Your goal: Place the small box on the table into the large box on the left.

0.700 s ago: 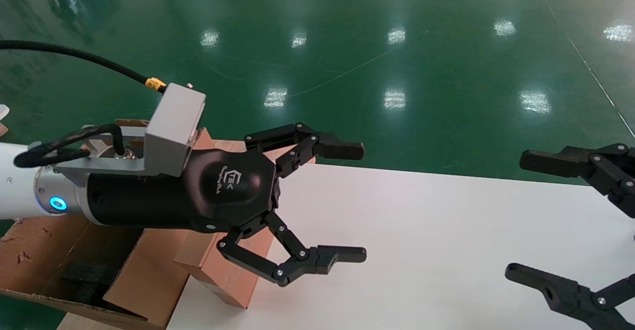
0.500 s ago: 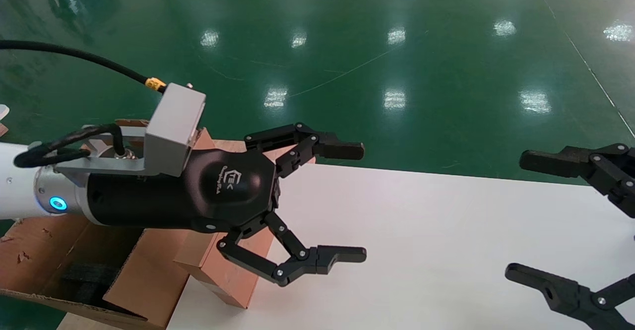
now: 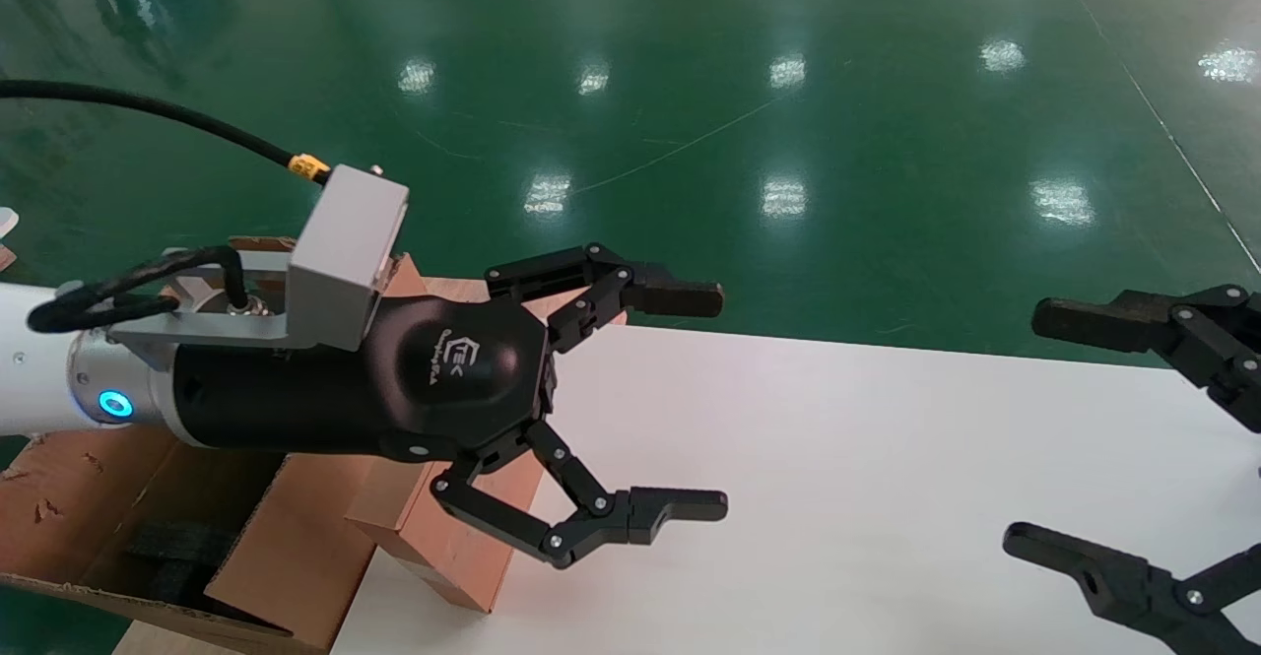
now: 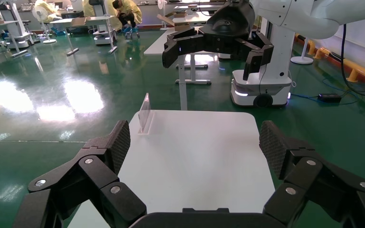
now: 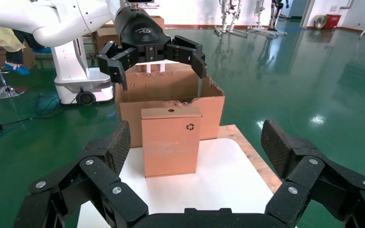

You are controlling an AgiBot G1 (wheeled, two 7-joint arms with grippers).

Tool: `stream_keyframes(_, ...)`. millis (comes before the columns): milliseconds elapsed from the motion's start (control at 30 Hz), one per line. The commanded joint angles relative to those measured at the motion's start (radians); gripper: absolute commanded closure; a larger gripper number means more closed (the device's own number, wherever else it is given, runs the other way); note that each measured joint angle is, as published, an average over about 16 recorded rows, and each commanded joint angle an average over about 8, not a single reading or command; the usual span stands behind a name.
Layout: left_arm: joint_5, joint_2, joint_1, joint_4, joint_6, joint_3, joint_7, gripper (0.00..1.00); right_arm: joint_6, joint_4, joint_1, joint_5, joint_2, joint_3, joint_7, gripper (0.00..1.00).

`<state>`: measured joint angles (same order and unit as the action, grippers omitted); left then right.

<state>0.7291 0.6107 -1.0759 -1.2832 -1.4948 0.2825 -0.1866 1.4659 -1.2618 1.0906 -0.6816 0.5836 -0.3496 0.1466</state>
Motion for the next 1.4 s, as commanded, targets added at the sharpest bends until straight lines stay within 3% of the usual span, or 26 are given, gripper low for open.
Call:
stream_keyframes(33, 0.000, 0.000, 0.000, 0.000, 0.000, 0.000, 0.000, 0.02, 0.000, 0.000, 0.000, 0.000, 0.000, 0.000, 0.000, 1.00)
stream_keyframes(100, 0.000, 0.000, 0.000, 0.000, 0.000, 0.000, 0.000, 0.19, 0.000, 0.000, 0.000, 0.000, 0.000, 0.000, 0.000, 1.00)
stream_keyframes(300, 0.000, 0.000, 0.000, 0.000, 0.000, 0.000, 0.000, 0.92, 0.000, 0.000, 0.000, 0.000, 0.000, 0.000, 0.000, 1.00)
stream_keyframes(367, 0.000, 0.000, 0.000, 0.000, 0.000, 0.000, 0.000, 0.98, 0.000, 0.000, 0.000, 0.000, 0.000, 0.000, 0.000, 1.00)
stream_keyframes(400, 0.000, 0.000, 0.000, 0.000, 0.000, 0.000, 0.000, 0.90, 0.000, 0.000, 0.000, 0.000, 0.000, 0.000, 0.000, 1.00)
stream_keyframes(600, 0.000, 0.000, 0.000, 0.000, 0.000, 0.000, 0.000, 0.15, 0.000, 0.000, 0.000, 0.000, 0.000, 0.000, 0.000, 1.00)
stream_keyframes(633, 0.001, 0.000, 0.000, 0.000, 0.000, 0.000, 0.000, 0.04, 0.000, 0.000, 0.000, 0.000, 0.000, 0.000, 0.000, 1.00)
stream_keyframes(667, 0.002, -0.001, 0.000, 0.000, 0.000, 0.000, -0.001, 0.00, 0.000, 0.000, 0.000, 0.000, 0.000, 0.000, 0.000, 1.00)
stream_keyframes(900, 0.025, -0.052, 0.019, -0.013, 0.032, 0.001, -0.047, 0.00, 0.000, 0.000, 0.000, 0.000, 0.000, 0.000, 0.000, 1.00)
stream_keyframes(1200, 0.063, -0.238, 0.108, -0.070, 0.139, -0.005, -0.236, 0.00, 0.000, 0.000, 0.000, 0.000, 0.000, 0.000, 0.000, 1.00)
stream_keyframes(1400, 0.044, -0.320, 0.121, -0.079, 0.084, 0.003, -0.329, 0.00, 0.000, 0.000, 0.000, 0.000, 0.000, 0.000, 0.000, 1.00)
